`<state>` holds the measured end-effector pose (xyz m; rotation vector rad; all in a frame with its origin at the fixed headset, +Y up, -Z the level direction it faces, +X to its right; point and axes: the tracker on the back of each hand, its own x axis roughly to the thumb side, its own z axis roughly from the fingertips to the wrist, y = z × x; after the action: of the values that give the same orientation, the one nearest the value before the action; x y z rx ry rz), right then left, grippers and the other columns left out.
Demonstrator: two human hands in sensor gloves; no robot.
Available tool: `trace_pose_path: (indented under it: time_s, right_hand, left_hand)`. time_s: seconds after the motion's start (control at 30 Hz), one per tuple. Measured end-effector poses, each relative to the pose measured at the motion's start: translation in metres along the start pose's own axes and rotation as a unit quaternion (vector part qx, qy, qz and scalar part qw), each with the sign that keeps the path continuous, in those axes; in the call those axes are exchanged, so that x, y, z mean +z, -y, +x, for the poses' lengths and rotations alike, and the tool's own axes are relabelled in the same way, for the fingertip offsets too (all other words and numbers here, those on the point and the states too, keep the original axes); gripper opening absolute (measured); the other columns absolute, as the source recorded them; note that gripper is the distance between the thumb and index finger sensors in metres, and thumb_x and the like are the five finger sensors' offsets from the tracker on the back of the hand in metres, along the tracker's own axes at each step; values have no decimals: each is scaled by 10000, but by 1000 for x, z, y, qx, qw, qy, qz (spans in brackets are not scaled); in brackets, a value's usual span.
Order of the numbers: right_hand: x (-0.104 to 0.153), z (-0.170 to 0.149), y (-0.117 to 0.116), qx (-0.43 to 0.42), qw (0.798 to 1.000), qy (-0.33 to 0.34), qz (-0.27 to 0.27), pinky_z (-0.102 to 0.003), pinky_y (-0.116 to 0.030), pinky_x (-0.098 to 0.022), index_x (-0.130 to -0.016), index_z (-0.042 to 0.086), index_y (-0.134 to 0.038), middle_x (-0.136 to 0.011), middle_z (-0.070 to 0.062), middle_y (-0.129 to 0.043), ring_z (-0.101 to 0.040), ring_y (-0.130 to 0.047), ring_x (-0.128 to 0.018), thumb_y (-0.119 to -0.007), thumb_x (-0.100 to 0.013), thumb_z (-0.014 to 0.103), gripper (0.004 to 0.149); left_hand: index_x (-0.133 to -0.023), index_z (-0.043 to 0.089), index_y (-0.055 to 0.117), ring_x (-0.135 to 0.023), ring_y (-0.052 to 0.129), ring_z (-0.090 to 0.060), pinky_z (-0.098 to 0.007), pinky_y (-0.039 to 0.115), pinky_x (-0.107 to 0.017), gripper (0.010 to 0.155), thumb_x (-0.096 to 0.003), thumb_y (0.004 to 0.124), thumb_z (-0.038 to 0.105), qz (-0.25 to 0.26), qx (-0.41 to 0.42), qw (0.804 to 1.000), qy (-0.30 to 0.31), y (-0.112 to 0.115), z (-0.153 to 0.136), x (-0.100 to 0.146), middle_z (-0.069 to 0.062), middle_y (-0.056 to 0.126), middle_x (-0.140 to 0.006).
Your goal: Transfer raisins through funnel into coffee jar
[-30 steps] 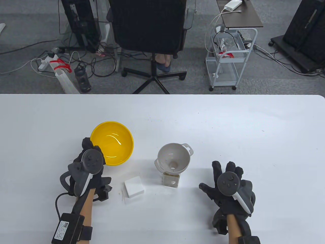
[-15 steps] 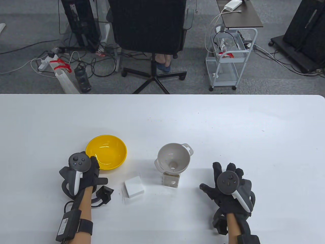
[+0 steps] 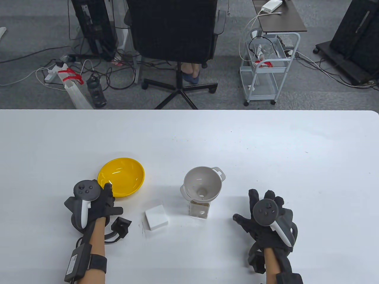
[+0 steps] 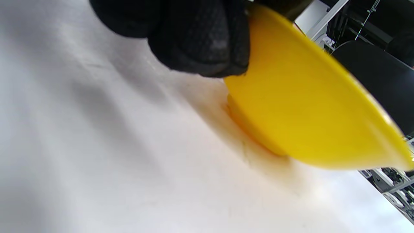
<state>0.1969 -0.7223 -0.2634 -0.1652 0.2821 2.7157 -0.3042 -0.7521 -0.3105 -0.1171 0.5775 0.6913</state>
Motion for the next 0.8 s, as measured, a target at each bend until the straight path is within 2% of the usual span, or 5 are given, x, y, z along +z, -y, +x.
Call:
trace_pose_path:
  time_s: [0.27,0.47,0.6,0.73,0.8]
  right_hand:
    - [0,0,0,0,1000,5,-4,-825,-245,-687,-1166,237,-139,-1138,-319,12,-631,-50,-1018,-735,-549,632,945]
    - [0,1,0,-3,1000,9,-9,-825,-248,-687,-1166,235,-140,-1138,-320,6,-632,-52,-1017,-735,-549,633,945]
    - [1,1,0,-1,1000,11,-13,-826,-250,-686,-1166,237,-141,-1137,-320,15,-633,-53,-1016,-734,-550,632,942]
    - [2,0,0,-3,1000,12,-19,-826,-254,-685,-1166,236,-142,-1136,-324,10,-635,-57,-1014,-734,-548,634,943]
    - [2,0,-1,-4,1000,11,-19,-826,-255,-685,-1166,234,-143,-1135,-326,9,-636,-57,-1013,-735,-549,632,944]
  left_hand:
    - [-1205,10,274,-809,909,-357,-542,722,-618,793,-698,628,506,-21,-15,999,28,-10,5,11,-230,847,-1014]
    - [-1215,69,142,-1068,561,-558,-666,523,-743,867,-692,630,559,43,-119,989,81,-35,25,38,-370,403,-1236]
    - [-1222,141,116,-1104,469,-578,-684,472,-764,882,-675,627,608,98,-169,964,181,-49,55,73,-374,292,-1255]
    - [-1230,216,111,-1139,313,-605,-703,408,-787,904,-645,658,635,82,-148,938,304,-45,86,111,-352,159,-1277]
    - [-1232,251,111,-1153,293,-593,-704,392,-798,911,-632,671,647,57,-135,910,389,-36,106,139,-328,148,-1290]
